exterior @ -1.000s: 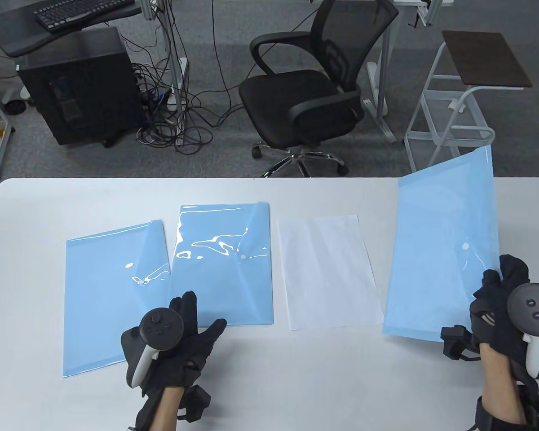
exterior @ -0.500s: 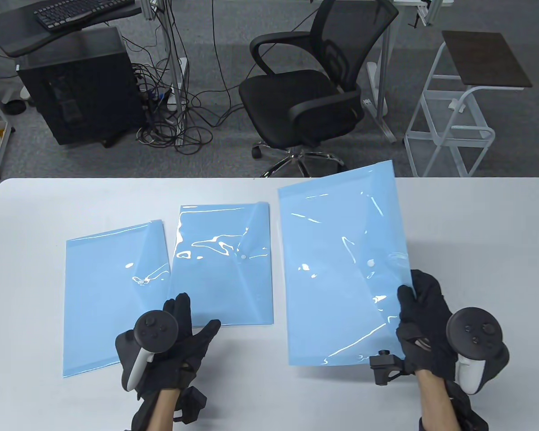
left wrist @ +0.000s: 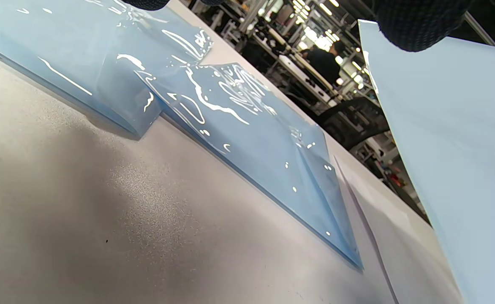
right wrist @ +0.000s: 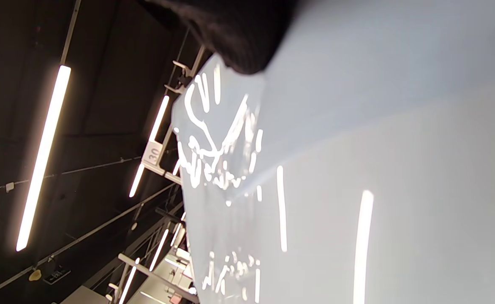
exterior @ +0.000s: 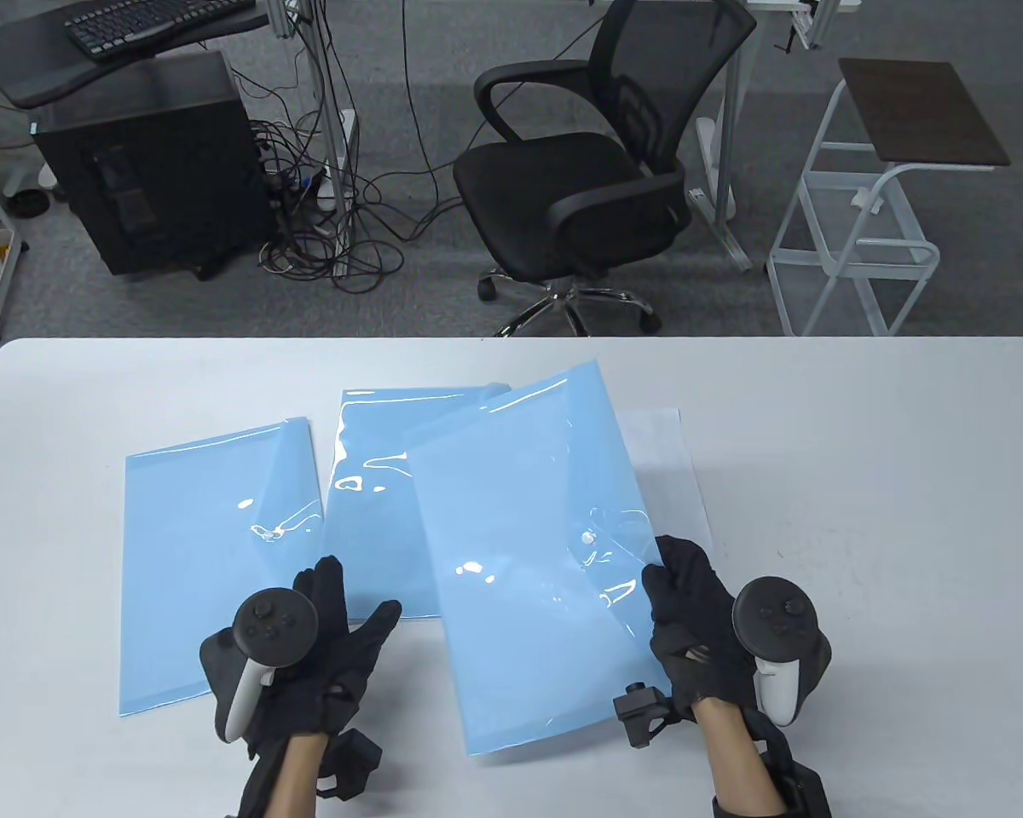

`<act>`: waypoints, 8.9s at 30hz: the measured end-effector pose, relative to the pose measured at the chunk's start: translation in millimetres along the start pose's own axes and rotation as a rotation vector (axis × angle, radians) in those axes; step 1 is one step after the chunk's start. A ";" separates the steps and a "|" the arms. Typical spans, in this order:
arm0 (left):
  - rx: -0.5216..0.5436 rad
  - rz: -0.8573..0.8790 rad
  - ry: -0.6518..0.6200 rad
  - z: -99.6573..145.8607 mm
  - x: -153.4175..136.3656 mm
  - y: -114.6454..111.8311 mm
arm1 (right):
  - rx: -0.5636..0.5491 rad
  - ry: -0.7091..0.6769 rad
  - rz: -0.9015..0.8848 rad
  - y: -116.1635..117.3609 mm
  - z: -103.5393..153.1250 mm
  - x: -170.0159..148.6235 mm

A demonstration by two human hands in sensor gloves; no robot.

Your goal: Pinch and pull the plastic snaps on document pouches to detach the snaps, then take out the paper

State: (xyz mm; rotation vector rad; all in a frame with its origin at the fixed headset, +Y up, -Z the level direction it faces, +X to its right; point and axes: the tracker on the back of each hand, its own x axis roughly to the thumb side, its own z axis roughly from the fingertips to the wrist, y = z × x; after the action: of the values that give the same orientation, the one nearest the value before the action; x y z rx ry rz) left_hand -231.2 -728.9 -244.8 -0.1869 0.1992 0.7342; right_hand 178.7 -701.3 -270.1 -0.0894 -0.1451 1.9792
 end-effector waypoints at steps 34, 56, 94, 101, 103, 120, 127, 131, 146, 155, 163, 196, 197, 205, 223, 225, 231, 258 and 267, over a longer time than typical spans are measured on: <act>-0.252 0.603 -0.025 -14.7 25.9 -27.0 | 0.088 0.038 -0.087 5.2 3.8 -21.6; -0.317 0.477 0.174 -24.5 -15.2 -46.6 | 0.107 -0.052 0.133 9.8 9.0 -21.7; -0.290 0.276 0.260 -25.2 -17.3 -49.4 | 0.619 -0.196 1.142 165.6 -5.8 9.9; -0.284 0.252 0.258 -25.9 -16.1 -49.7 | 0.672 -0.158 1.159 179.0 -11.4 6.5; -0.284 0.250 0.258 -26.4 -16.6 -50.0 | 0.664 -0.166 1.200 180.4 -13.6 8.5; -0.267 0.217 0.254 -27.0 -16.0 -52.7 | 0.493 -0.229 1.338 206.0 -20.4 7.1; -0.257 0.199 0.254 -26.1 -14.8 -53.6 | 0.466 -0.244 1.352 210.0 -28.1 8.4; -0.252 0.186 0.252 -26.3 -14.5 -53.8 | 0.438 -0.278 1.416 217.5 -26.0 8.1; -0.250 0.169 0.257 -27.3 -14.3 -53.4 | 0.393 -0.250 1.291 182.1 -39.4 20.4; -0.255 0.184 0.258 -27.7 -15.7 -53.1 | 0.511 -0.626 1.464 150.8 -9.1 34.9; -0.241 0.176 0.260 -26.9 -16.1 -53.6 | 0.609 -0.767 1.414 146.6 14.4 26.0; -0.252 0.252 0.251 -22.6 -17.8 -54.9 | 0.505 -0.074 0.745 79.3 -14.0 -30.2; -0.253 0.264 0.246 -22.1 -18.0 -54.5 | 0.496 -0.074 0.736 78.6 -14.1 -30.9; -0.344 0.524 0.192 -20.4 -19.3 -51.5 | 0.407 -0.073 0.696 67.6 -18.6 -35.3; -0.345 0.512 0.192 -20.4 -26.1 -50.0 | 0.585 0.065 -0.002 65.9 -23.0 -57.0; -0.360 0.537 0.179 -20.7 -28.2 -49.8 | 0.597 0.081 -0.051 65.3 -23.3 -58.7; -0.375 0.632 0.185 -20.1 -33.9 -51.0 | 0.607 0.146 -0.180 68.8 -23.1 -65.5; -0.310 0.774 0.149 -18.5 -42.1 -38.2 | 0.455 0.218 -0.256 35.9 -24.1 -66.8; -0.269 0.717 0.147 -17.0 -42.0 -33.5 | 0.365 0.164 0.035 25.4 -24.5 -50.9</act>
State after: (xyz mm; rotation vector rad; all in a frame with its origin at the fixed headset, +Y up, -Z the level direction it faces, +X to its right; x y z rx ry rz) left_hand -240.9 -784.3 -247.6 -0.4376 0.3126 1.4639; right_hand 179.3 -756.5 -298.2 -0.0168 0.3250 1.9928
